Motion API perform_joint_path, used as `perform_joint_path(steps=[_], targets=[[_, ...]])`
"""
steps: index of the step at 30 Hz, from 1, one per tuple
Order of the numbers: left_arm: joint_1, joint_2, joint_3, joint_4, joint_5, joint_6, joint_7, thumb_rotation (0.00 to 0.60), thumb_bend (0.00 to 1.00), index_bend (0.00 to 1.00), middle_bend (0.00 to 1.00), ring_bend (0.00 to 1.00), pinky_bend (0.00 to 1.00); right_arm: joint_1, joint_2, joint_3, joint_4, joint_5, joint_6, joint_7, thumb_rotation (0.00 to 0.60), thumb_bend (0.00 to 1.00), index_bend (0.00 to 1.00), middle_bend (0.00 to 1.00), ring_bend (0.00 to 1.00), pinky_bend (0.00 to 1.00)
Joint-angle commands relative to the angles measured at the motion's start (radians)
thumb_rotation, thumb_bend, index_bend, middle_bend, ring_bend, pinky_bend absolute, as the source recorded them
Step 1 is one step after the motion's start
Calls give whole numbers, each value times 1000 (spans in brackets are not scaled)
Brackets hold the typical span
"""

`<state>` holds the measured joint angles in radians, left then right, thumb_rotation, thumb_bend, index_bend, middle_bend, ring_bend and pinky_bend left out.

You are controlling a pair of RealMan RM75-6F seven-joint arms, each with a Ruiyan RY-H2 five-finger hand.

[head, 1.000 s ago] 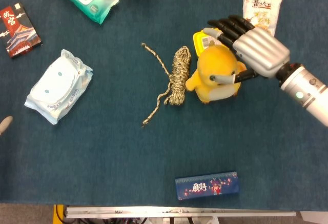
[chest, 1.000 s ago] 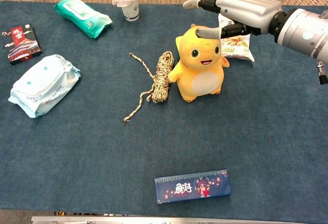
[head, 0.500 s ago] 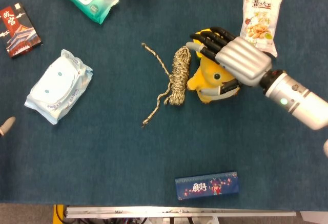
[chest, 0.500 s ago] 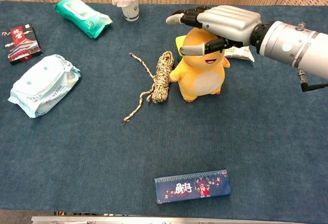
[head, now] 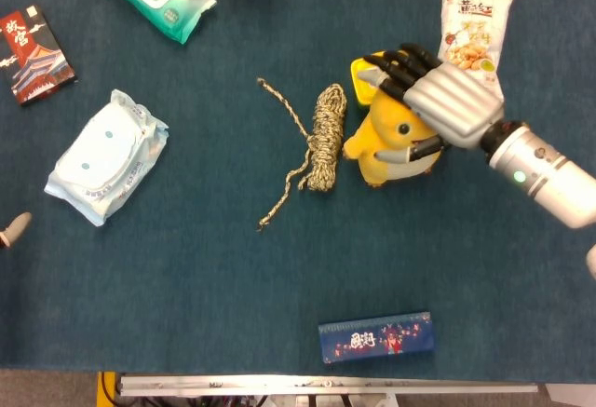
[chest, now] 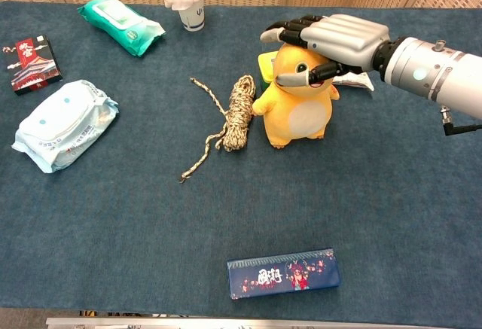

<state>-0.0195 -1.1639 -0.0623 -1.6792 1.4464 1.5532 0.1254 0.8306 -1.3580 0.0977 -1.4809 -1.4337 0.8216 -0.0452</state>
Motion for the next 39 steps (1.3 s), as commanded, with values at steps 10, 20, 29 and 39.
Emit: perform_joint_path(steps=[10, 20, 29, 39], targets=[[-5, 1, -3, -9, 3, -2, 8, 347, 27, 155, 67, 7, 0, -28, 56, 29, -49, 15, 64, 15, 0, 0, 0, 45, 0, 0], [-5, 3, -5, -12, -2, -2, 8, 347, 27, 155, 67, 7, 0, -26, 74, 13, -123, -64, 92, 34, 0, 0, 0, 45, 0, 0], [-1, 6, -3, -6, -8, -3, -2, 347, 27, 155, 67, 7, 0, -5, 31, -6, -104, -85, 59, 44, 0, 0, 0, 45, 0, 0], [-3, 4, -3, -1, -7, -5, -2, 347, 26, 155, 67, 7, 0, 3, 4, -10, -42, -40, 18, 29, 0, 0, 0, 45, 0, 0]])
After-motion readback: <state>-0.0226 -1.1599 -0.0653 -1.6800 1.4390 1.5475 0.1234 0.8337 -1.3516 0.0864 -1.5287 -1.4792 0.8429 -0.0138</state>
